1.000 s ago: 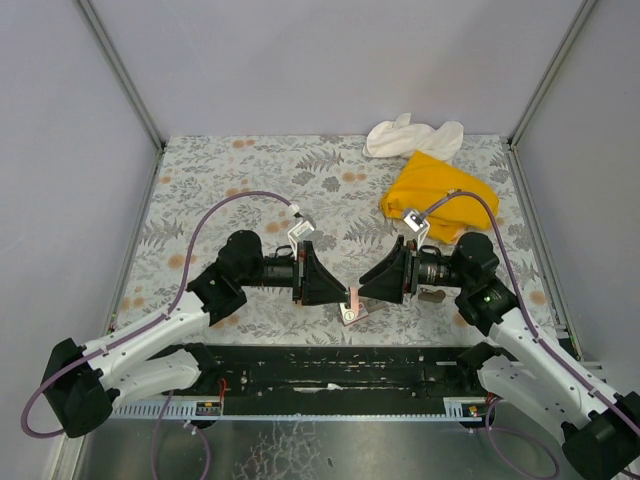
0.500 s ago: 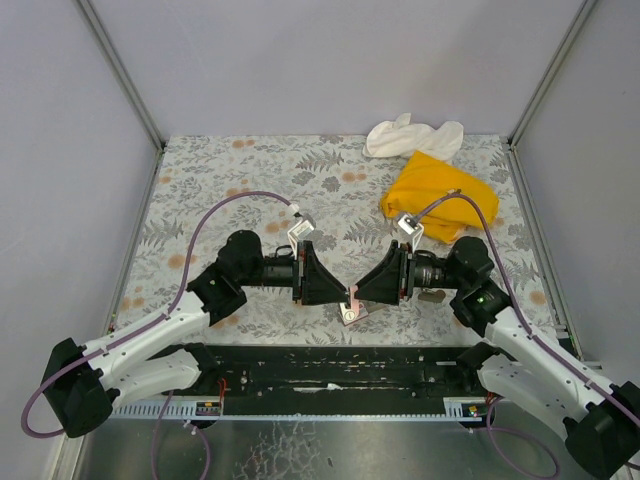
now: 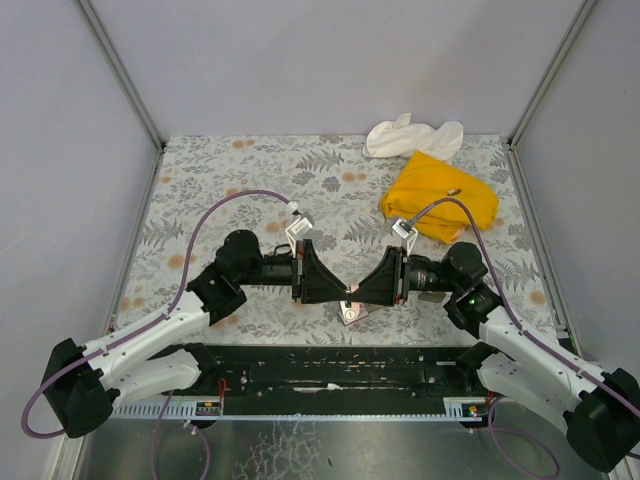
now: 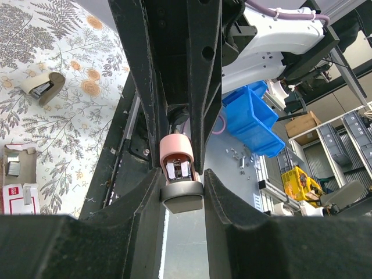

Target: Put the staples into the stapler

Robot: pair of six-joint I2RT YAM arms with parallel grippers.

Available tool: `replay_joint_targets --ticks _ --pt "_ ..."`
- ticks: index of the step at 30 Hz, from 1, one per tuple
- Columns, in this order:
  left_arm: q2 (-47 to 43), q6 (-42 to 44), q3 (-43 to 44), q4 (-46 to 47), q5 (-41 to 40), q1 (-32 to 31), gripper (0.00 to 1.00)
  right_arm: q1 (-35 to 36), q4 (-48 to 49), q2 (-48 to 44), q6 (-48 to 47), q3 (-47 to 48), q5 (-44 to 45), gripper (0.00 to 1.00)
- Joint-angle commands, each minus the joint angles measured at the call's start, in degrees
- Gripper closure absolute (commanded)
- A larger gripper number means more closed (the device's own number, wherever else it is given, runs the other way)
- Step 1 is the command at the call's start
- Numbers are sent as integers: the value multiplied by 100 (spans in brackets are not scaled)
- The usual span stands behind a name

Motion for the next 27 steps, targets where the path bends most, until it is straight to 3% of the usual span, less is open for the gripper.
replay_joint_targets --ticks 1,4,14,19,27 --pt "-91 70 -24 310 -18 47 100 50 595 -159 232 -74 117 100" --pt "-186 136 -73 203 -187 45 100 50 390 -368 93 -63 345 100" --pt "-522 202 -359 39 -500 116 100 51 -1834 -1021 -1157 743 966 100" --pt "-655 446 -435 -340 -685 153 100 50 -2305 -1225 -1391 1001 1277 100" --pt "-1168 524 -908 -706 -1048 205 91 50 -2820 -1454 -1647 1413 1953 100"
